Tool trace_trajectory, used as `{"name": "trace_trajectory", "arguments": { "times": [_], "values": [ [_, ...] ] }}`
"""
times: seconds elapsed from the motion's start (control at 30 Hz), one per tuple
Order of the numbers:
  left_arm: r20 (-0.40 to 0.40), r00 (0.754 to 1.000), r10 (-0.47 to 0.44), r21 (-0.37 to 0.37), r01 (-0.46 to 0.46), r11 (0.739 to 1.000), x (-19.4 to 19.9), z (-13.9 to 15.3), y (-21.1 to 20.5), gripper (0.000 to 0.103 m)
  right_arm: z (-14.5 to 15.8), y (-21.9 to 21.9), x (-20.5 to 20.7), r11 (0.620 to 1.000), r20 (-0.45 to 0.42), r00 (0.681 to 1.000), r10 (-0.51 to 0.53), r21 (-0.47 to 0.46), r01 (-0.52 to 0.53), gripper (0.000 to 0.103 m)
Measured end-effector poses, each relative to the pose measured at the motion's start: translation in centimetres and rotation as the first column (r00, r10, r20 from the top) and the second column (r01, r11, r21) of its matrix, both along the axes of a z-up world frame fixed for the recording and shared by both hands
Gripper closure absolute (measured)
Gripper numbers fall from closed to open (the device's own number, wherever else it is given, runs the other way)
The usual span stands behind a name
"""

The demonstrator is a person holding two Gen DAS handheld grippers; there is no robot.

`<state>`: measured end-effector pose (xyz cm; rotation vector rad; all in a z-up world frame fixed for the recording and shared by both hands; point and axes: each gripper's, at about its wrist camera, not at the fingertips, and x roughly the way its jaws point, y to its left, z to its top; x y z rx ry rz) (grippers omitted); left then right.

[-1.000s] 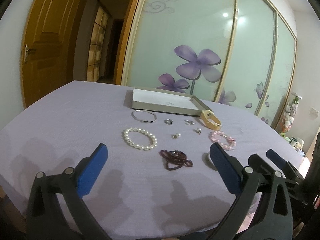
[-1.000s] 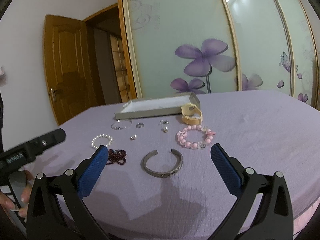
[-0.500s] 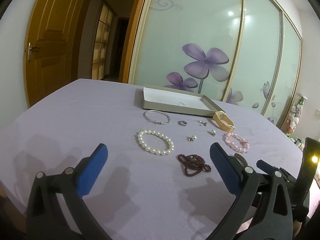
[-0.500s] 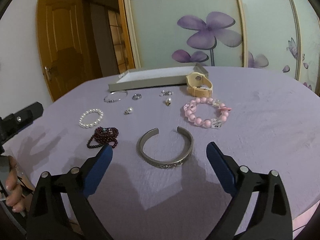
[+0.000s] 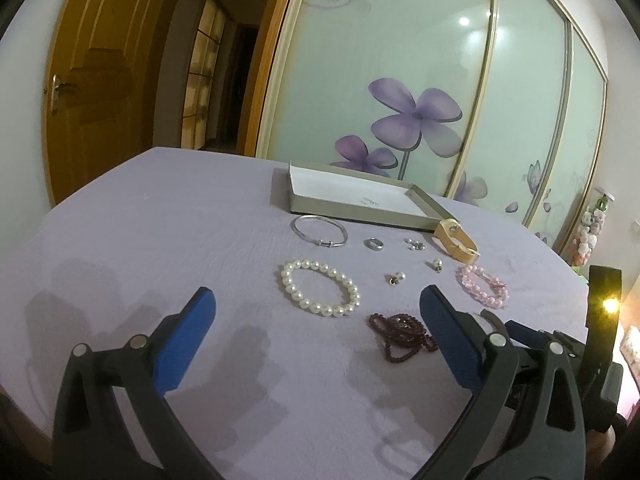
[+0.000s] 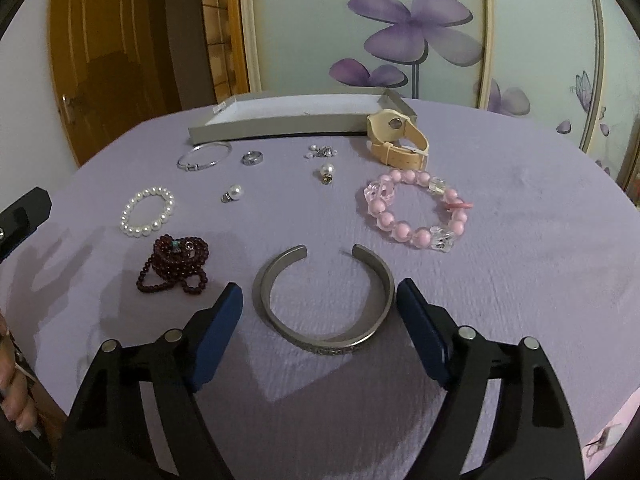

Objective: Organize jewelry
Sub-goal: 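Grasp the dark red bead bracelet with the left tool while the right tool grasps the silver cuff bangle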

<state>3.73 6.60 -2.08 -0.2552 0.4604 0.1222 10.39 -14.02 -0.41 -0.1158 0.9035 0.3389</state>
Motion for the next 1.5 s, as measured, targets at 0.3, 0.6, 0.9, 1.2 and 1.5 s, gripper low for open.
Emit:
{"name": "trace_trajectory", "arguments": {
  "times": [0.3,0.6,0.9,1.2,1.5],
  "values": [
    [-0.027,1.0,-0.011,0.03,0.012,0.999,1.1,0.0,-0.7,0.002,0.0,0.2,0.1,1.0,-0.005,1.0,0.006,-0.014,-0.006,0.023],
    [-0.045,0.999,-0.012,0.061,0.015,0.998,2.5,0.4,-1.3,0.002,0.1,-0.8,0.2,0.999,0.01,1.0,0.024,0.03,-0.024,0.034],
    [-0.072,0.996,-0.05,0.072,0.055,0.996,3.5,0.2,-3.3,0.002,0.3,-2.7,-0.5,0.997,0.022,0.999,0.031,0.076,-0.032,0.034],
    [-0.106,0.988,-0.108,0.085,0.117,0.99,4.2,-0.6,-6.5,0.002,0.4,-5.1,-0.6,0.994,0.033,0.999,-0.005,0.11,0.001,0.034],
    [-0.157,0.977,-0.144,0.084,0.158,0.984,4.8,-1.8,-8.8,0.012,0.3,-6.8,-0.6,0.99,0.04,0.999,-0.03,0.139,0.025,0.034]
  ]
}}
